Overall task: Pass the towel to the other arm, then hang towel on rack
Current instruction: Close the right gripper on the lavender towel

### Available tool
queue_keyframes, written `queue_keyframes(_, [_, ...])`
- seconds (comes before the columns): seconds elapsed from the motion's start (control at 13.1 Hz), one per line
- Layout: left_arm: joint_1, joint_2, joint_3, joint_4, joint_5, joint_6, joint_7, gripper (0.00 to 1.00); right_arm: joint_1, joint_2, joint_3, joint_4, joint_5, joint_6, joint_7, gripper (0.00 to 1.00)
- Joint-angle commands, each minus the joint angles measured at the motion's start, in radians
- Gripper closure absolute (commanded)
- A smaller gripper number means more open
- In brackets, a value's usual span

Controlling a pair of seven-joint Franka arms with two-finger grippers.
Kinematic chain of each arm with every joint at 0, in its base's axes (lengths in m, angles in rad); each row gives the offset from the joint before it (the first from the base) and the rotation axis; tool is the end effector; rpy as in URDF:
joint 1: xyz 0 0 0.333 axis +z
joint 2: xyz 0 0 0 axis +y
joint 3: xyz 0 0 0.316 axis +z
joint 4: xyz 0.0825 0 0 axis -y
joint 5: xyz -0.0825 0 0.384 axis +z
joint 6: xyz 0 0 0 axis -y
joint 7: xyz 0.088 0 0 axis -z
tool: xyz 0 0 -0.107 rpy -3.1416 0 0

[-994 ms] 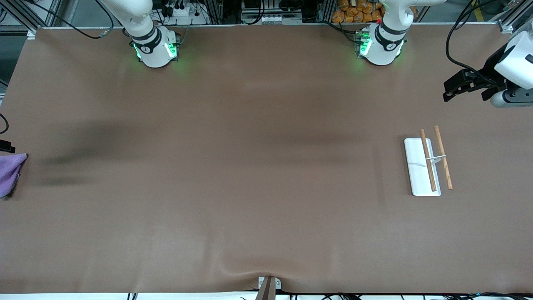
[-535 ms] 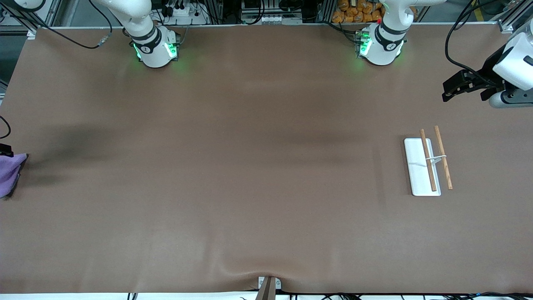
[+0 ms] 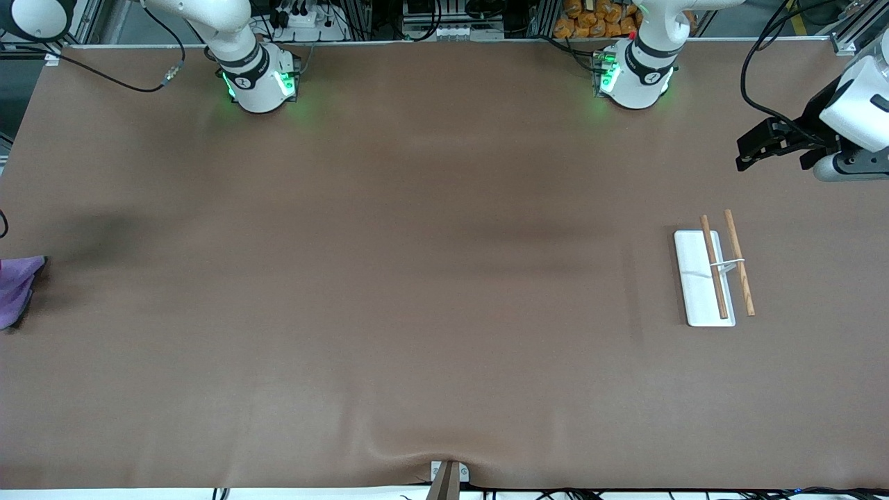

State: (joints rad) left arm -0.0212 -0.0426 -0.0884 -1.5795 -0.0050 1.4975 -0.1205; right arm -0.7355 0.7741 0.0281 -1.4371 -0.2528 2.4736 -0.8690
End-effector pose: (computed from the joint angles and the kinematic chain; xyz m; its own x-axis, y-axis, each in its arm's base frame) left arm 0.5303 -0.0600 0.6372 0.9992 0.0108 -0.0394 0.0107 -0.9999 -0.0035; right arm 0.5674 -0.4902 0.2576 0.9452 0.3259 0.0185 0.3053 -0.9027 0.3031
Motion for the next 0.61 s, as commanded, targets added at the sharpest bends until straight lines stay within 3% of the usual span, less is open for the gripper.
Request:
queue_keyframes(0.0, [0.003,-0.003,-0.002,-0.010,-0.018,0.017,0.013,0.00,-0.018,0.082,0.021,0.066,-0.016,0.074,-0.016,0.00])
queue_keyframes(0.08, [0.003,-0.003,-0.002,-0.013,-0.018,0.020,0.013,0.00,-0.019,0.088,0.021,0.064,-0.016,0.085,-0.016,0.02])
queue_keyframes(0.23, [0.003,-0.003,-0.002,-0.016,-0.018,0.021,0.013,0.00,-0.018,0.091,0.021,0.066,-0.014,0.085,-0.004,0.20])
queue_keyframes(0.46, [0.003,-0.005,-0.002,-0.020,-0.018,0.021,0.013,0.00,-0.030,0.105,0.021,0.058,-0.006,0.146,-0.004,0.29])
queue_keyframes(0.54, [0.003,-0.005,-0.002,-0.022,-0.018,0.021,0.012,0.00,-0.038,0.105,0.021,0.055,-0.006,0.148,-0.008,0.43])
